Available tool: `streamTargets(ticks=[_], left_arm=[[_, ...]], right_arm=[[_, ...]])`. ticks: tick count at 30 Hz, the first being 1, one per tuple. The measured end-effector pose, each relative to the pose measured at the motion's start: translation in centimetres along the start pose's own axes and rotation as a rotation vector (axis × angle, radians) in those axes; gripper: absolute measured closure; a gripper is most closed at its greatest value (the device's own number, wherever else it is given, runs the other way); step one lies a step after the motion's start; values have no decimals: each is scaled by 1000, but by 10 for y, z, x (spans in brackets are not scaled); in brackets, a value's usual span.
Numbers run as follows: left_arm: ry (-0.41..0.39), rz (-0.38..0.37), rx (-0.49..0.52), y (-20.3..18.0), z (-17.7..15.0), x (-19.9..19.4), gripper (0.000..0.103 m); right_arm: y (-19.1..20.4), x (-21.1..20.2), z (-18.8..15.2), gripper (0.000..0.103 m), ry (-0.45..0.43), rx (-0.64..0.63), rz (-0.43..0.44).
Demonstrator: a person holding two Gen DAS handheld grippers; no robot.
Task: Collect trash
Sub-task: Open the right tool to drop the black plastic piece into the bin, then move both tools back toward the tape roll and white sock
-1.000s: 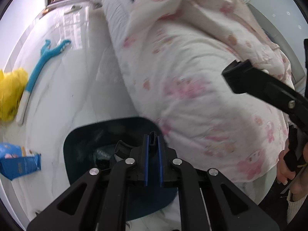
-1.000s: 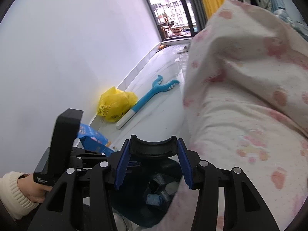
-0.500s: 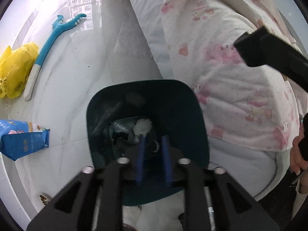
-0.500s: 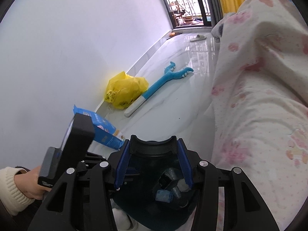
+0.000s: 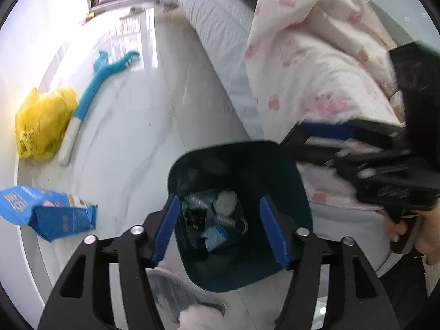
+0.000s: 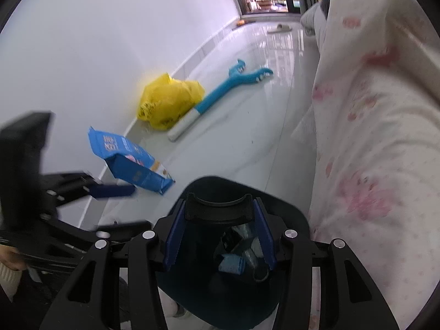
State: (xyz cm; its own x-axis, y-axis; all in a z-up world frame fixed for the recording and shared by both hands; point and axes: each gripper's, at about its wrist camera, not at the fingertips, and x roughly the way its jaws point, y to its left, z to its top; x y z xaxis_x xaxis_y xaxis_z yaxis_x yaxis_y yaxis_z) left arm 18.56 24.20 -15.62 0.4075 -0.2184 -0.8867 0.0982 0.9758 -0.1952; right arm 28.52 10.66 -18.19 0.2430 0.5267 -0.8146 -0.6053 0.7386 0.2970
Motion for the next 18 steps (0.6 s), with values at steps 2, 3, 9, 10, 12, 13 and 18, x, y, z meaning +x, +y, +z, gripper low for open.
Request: streamTargets(ticks=[2, 3, 9, 10, 12, 13, 18], left_arm=[[-36, 0, 10, 0, 1, -9, 35], [-56, 2, 13, 0, 2, -13, 33], [-186, 9, 29, 2, 7, -42, 24], [-211, 6, 21, 3, 9, -48, 23], [-254, 11, 5, 4, 10, -57, 19], [-279, 12, -5, 6, 12, -62, 18], [-372, 24, -42, 9, 19, -78, 13]], right_arm=[[2, 11, -2, 54, 35, 0, -2], [3, 16, -4, 54, 50, -3, -3], [9, 39, -13, 54, 124, -29, -19], [10, 41, -14, 54, 134, -32, -21], [12, 45, -16, 54, 149, -41, -27], [13, 46, -17, 54, 152, -42, -29], [15, 54, -22, 53, 190, -59, -56]])
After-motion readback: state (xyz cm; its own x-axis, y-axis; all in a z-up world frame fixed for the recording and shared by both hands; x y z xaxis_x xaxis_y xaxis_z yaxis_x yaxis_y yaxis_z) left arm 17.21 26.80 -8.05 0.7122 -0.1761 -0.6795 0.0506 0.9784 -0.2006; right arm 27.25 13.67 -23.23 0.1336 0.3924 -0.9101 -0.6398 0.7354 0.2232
